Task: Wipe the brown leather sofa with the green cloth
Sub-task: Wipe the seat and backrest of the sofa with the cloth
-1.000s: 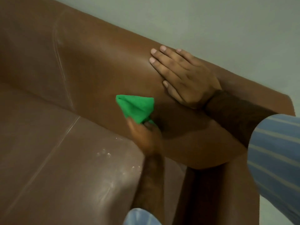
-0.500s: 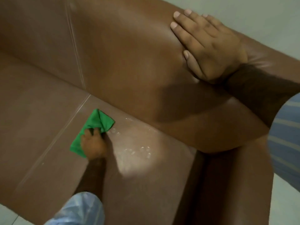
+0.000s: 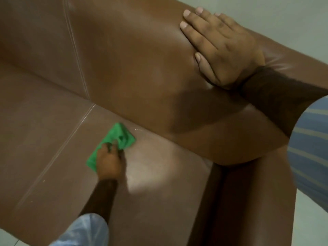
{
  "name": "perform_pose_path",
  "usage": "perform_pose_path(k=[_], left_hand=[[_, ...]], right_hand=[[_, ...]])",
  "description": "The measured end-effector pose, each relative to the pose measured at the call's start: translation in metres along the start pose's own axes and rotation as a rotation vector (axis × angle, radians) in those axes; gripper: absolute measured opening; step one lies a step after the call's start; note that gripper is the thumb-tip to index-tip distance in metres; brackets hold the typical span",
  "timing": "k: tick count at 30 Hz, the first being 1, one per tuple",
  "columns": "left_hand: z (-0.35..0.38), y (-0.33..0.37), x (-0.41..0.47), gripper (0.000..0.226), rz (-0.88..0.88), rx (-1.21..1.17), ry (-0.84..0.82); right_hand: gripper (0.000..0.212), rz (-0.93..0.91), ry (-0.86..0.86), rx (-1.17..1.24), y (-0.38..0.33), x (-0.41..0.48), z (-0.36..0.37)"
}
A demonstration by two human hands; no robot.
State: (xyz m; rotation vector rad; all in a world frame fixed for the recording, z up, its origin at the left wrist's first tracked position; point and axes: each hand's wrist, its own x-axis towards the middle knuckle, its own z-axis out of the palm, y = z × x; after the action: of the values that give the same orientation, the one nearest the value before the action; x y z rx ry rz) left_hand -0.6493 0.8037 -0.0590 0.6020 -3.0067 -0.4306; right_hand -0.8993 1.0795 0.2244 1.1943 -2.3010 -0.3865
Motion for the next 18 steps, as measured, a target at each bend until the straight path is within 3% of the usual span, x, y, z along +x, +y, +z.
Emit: perform_pose_path(k=[3,6,10,15,17,18], left_hand=[[0.005,0.02,0.029,0.034,-0.319,-0.027,0.041],[0.02,0.095,0.014,0.031,-0.275,-0.133,-0.056],[0.031,0.151,-0.035,0.024,-0.031,-0.262,-0.26],[0.017,0.115,-0.058,0.04,0.77,-0.207,-0.365],[0.011,0.086,-0.03,0.047,0.833,-0.074,-0.268],[0.007,0.067,-0.013,0.048,0.695,-0.049,-0.195]], right_hand=[[0.062,-0.004,0.001,-0.005,-0.001,0.001,0.001],[0.062,-0.005,0.018,-0.009,-0.001,0.003,0.001],[0.062,-0.009,0.024,-0.005,0.002,0.002,0.003],[0.063,0.0,-0.005,0.001,0.003,0.004,0.0],[0.063,0.0,-0.01,0.003,0.004,0.004,-0.002],[0.063,0.0,-0.01,0.001,0.004,0.003,-0.002]])
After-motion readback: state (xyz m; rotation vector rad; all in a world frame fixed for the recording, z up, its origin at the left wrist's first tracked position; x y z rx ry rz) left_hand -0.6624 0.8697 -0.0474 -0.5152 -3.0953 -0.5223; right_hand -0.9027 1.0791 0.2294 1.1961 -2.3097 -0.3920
